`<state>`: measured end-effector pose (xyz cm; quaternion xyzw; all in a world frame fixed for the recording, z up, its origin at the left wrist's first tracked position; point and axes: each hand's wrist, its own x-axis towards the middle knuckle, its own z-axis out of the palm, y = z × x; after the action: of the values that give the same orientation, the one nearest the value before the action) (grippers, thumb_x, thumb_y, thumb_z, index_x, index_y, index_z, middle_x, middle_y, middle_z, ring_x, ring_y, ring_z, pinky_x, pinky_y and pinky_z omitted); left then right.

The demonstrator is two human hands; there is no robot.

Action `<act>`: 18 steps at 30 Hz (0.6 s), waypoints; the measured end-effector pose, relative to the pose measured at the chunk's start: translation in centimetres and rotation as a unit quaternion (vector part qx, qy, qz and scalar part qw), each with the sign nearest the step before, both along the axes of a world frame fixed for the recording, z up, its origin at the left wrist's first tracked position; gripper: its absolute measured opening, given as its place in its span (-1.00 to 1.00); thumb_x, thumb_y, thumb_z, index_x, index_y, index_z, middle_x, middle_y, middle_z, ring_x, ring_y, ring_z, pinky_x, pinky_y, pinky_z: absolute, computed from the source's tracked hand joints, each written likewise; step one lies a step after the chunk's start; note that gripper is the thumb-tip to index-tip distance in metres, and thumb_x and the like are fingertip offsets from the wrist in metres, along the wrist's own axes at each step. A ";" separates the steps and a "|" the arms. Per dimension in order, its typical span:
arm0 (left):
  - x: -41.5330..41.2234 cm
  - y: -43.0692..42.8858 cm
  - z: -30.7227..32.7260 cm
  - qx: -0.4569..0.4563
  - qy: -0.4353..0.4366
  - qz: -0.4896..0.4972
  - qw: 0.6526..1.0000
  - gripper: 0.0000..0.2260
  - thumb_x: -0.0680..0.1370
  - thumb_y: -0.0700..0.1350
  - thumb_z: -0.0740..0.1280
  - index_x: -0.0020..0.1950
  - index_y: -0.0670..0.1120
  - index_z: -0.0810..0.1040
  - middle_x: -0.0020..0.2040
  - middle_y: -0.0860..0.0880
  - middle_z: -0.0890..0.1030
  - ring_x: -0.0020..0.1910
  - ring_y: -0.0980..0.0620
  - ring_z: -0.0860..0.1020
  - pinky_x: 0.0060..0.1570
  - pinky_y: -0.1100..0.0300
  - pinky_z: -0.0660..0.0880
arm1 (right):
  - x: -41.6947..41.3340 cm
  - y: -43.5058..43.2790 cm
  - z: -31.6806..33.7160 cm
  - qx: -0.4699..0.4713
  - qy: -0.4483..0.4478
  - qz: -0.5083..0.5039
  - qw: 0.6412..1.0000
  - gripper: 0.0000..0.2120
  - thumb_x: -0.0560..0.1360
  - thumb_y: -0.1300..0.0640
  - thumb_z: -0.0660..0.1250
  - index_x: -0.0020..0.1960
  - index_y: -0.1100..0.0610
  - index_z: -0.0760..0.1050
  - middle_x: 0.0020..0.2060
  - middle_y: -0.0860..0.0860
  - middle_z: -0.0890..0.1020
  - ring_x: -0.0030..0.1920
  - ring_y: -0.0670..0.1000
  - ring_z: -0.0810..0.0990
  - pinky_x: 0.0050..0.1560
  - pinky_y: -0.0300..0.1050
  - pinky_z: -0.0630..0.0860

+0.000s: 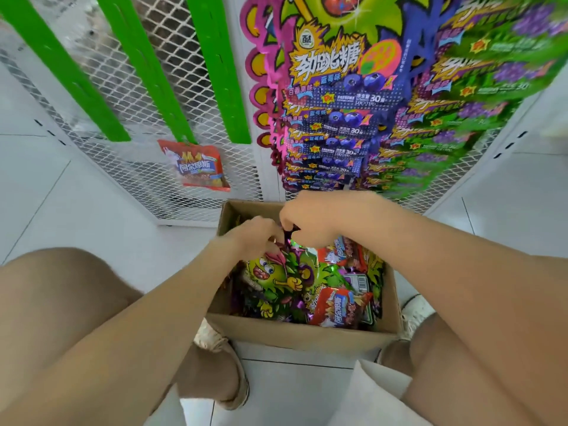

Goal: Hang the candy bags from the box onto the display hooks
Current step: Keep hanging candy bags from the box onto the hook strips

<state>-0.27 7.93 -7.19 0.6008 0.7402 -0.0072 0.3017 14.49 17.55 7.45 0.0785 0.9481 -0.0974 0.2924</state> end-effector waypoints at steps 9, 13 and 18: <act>-1.5 -0.7 19.2 0.113 -0.180 0.030 0.977 -0.83 0.65 -0.07 0.43 -0.14 0.00 0.60 -0.35 0.04 0.49 -0.33 0.13 0.39 -0.28 0.20 0.32 | 2.7 3.3 3.9 -0.096 0.139 -0.139 0.976 -0.55 0.55 -0.20 0.46 -0.19 0.06 0.32 -0.29 -0.03 0.39 -0.31 0.02 0.38 -0.31 -0.03 0.26; -2.3 -1.5 23.0 0.220 -0.177 0.147 0.948 -0.77 0.53 0.13 0.53 0.01 -0.01 0.67 -0.19 -0.09 0.69 -0.30 0.23 0.55 -0.15 0.16 0.41 | 3.0 3.3 6.3 -0.301 0.241 -0.237 0.892 -0.71 0.57 0.00 0.52 0.00 0.22 0.55 -0.22 -0.06 0.62 -0.17 -0.17 0.53 -0.07 -0.04 0.56; -1.5 -2.0 24.0 0.266 -0.185 0.188 0.927 -0.75 0.55 0.10 0.52 0.02 -0.07 0.71 -0.20 -0.04 0.72 -0.36 0.27 0.53 -0.24 0.37 0.43 | 3.5 3.6 7.3 -0.377 0.247 -0.270 0.851 -0.70 0.51 -0.02 0.56 -0.06 0.21 0.60 -0.17 0.00 0.68 -0.10 0.01 0.61 0.03 -0.01 0.52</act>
<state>-1.77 5.93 16.78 0.4994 0.7452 0.3584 0.2585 18.02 21.12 14.78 0.1884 0.8211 -0.5385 0.0181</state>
